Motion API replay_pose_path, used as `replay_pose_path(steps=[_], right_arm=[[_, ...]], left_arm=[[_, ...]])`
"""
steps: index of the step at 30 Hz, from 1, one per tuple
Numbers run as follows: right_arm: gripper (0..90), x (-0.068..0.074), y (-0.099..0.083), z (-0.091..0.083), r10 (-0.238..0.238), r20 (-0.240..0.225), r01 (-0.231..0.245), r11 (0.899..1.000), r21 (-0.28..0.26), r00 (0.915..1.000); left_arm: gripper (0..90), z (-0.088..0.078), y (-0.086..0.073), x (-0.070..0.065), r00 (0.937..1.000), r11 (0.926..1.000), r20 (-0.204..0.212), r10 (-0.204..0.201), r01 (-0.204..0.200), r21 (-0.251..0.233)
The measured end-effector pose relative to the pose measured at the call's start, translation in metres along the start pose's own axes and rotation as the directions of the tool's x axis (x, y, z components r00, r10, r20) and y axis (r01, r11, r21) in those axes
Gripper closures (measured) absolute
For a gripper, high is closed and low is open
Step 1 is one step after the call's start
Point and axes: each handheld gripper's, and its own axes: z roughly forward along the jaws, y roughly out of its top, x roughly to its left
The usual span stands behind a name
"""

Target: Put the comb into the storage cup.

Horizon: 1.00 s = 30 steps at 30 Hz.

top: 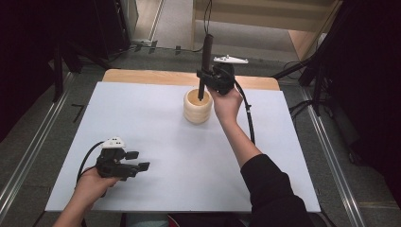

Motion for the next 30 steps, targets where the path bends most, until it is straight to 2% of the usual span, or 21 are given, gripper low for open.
replay_pose_path(steps=[7,14,23,30], right_arm=[[70.1,-0.004,-0.008,0.013,-0.004,0.021,0.004,1.0,0.018,0.9998],[70.0,-0.004,-0.017,0.021,0.008,0.018,-0.008,1.0,0.022,0.9998],[69.9,-0.007,-0.027,0.026,0.007,0.018,-0.007,1.0,0.013,0.9998],[69.8,-0.008,-0.033,0.03,-0.002,0.021,0.001,1.0,0.027,0.9998]], left_arm=[[31.2,0.001,0.0,-0.001,1.0,1.0,0.0,-0.003,0.003,0.002],[31.2,0.001,0.0,0.0,1.0,1.0,0.004,-0.007,0.007,0.0],[31.2,0.0,0.0,0.0,1.0,1.0,0.002,-0.006,0.006,0.002],[31.2,0.001,0.0,0.0,1.0,1.0,0.005,-0.005,0.005,0.002]])
